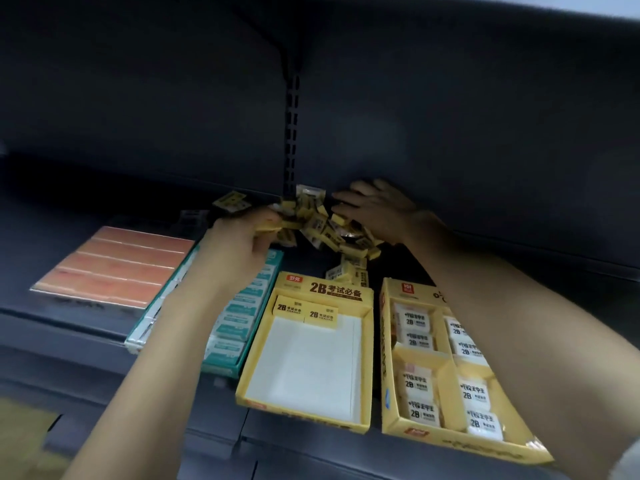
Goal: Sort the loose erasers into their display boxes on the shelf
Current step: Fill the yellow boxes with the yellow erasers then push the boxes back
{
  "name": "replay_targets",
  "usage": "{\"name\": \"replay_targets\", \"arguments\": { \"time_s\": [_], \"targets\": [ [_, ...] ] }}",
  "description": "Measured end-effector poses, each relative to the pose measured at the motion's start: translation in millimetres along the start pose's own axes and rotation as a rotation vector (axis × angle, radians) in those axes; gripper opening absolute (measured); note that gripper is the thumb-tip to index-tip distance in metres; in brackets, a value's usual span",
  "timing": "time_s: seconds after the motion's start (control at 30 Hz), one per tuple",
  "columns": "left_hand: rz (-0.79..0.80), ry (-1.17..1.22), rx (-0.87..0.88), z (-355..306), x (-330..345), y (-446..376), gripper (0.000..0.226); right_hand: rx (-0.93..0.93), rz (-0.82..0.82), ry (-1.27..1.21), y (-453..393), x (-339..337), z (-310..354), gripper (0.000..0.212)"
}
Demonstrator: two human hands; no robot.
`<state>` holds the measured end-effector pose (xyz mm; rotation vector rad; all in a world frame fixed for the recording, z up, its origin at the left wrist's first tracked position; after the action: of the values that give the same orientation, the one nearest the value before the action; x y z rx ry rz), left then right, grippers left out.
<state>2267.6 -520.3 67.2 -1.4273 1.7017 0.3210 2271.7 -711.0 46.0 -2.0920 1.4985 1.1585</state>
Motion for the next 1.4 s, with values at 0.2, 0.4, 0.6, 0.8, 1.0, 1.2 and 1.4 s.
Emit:
{"name": "replay_targets", "arguments": {
  "time_s": [0.2,0.4,0.6,0.8,1.0,1.2,1.4],
  "targets": [
    [-0.053,0.189,-0.128,0.1,-5.1,14.7,0.032,-0.032,-0.09,-0.051,-9.5,2.7,2.2,0.05],
    [-0.048,0.289,-0.267,6.1,-6.3,20.0,0.027,-0.027,-0.16,-0.113,-6.4,7.3,-2.5,0.04],
    [0.05,0.358,-0.256,4.4,-1.7,17.3,0.035,0.104,-0.407,-0.297,14.3,-13.6,-12.2,0.034],
    [0.165,0.432,-0.195,-10.6,-1.9,14.9,0.042,0.263,-0.537,-0.672,42.5,-34.2,-17.5,0.021],
    [0.335,0.679,-0.274,-20.0,0.6,13.5,0.015,0.404,-0.54,-1.015,67.0,-53.9,2.5,0.029],
    [0.464,0.664,-0.314,-15.7,18.7,12.7,0.013,0.5,-0.447,-1.354,80.0,-42.7,44.7,0.017],
    [0.722,0.891,-0.418,-20.4,39.0,16.3,0.021,0.587,-0.405,-1.374,91.8,-34.0,66.2,0.037]
  ]
}}
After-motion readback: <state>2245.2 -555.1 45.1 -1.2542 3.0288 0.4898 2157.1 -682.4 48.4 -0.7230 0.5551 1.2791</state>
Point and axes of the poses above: each hand's wrist, its own y-axis away from the middle knuckle, its own x-axis out of the palm, z = x × y, the point moved 9 cm from there along -y, towards the middle knuckle, and after that the axes turned 13 degrees about -x, right-handed, at the moved point
